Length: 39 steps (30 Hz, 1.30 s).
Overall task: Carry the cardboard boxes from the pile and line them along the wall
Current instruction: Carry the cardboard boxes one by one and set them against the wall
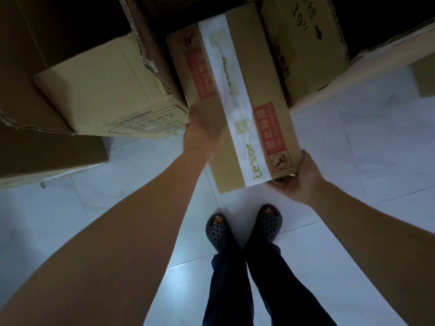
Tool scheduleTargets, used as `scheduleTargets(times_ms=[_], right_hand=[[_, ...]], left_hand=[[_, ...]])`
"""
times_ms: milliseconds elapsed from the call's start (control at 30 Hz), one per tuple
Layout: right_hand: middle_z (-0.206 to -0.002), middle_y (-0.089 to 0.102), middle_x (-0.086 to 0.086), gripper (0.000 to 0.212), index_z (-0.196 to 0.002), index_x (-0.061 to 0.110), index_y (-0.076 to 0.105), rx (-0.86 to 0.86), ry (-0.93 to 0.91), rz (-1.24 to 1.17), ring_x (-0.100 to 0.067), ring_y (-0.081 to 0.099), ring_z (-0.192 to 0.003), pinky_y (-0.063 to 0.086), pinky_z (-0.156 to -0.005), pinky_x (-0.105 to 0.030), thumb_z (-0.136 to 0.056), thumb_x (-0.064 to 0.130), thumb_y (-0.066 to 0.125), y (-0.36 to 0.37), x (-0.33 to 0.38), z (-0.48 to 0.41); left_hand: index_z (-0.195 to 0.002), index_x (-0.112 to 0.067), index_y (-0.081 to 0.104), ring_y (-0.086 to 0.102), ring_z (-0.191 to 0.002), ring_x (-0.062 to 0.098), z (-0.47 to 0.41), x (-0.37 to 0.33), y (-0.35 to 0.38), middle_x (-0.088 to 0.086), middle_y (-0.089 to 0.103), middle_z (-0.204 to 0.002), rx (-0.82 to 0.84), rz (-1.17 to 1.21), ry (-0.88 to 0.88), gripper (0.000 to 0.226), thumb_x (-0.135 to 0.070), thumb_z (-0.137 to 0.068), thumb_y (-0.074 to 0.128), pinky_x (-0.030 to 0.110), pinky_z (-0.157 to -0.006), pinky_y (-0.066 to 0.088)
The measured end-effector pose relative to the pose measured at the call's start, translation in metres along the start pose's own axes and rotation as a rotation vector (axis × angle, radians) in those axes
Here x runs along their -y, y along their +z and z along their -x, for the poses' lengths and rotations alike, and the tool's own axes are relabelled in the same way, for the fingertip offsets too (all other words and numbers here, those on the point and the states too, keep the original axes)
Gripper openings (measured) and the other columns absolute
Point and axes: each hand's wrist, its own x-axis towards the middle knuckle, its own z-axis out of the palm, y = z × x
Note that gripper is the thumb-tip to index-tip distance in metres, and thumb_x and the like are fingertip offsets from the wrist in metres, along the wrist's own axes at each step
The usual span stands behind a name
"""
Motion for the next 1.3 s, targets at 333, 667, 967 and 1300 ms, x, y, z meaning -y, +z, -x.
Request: scheduleTargets(times_ms=[333,667,967,1300], right_hand=[[-0.115,0.068,-0.02,0.066,-0.123,0.012,0.063,0.009,-0.001,0.122,-0.036,0.069,-0.102,0.057,-0.087,-0.055,-0.099,0.062,0.027,0.017,0.001,0.007],[-0.091,0.068,-0.016,0.026,-0.099,0.006,0.059,-0.097,-0.234,0.701,-0.025,0.068,-0.076,0.06,-0.078,-0.043,-0.095,0.031,0.062,-0.01,0.0,0.169],[-0.091,0.066,-0.013,0.028,-0.114,0.007,0.059,-0.182,-0.338,0.507,-0.021,0.065,-0.067,0.054,-0.063,-0.032,-0.096,0.028,0.06,-0.115,-0.073,0.333],[-0.093,0.07,-0.015,0.033,-0.108,0.001,0.064,-0.444,-0.35,0.245,-0.023,0.068,-0.072,0.058,-0.069,-0.036,-0.096,0.03,0.058,-0.316,-0.192,0.435]], left_hand=[[-0.156,-0.027,0.008,0.044,-0.13,0.033,0.028,0.017,-0.013,0.012,0.039,-0.147,0.086,-0.192,-0.002,0.082,-0.01,-0.091,0.055,0.046,-0.101,0.047],[-0.135,-0.013,0.051,0.053,-0.122,0.026,0.198,0.008,-0.025,0.009,0.054,-0.134,0.249,-0.365,-0.012,0.044,-0.019,-0.093,0.057,0.033,-0.101,0.045],[-0.135,-0.01,0.052,0.055,-0.118,0.027,0.349,-0.021,-0.053,0.012,0.055,-0.132,0.485,-0.629,0.297,0.042,-0.024,-0.095,0.056,0.031,-0.094,0.046],[-0.115,-0.001,0.06,0.058,-0.108,0.034,0.469,-0.067,-0.036,0.014,0.063,-0.114,0.494,-1.11,0.706,0.032,-0.019,-0.09,0.052,0.036,-0.085,0.046]])
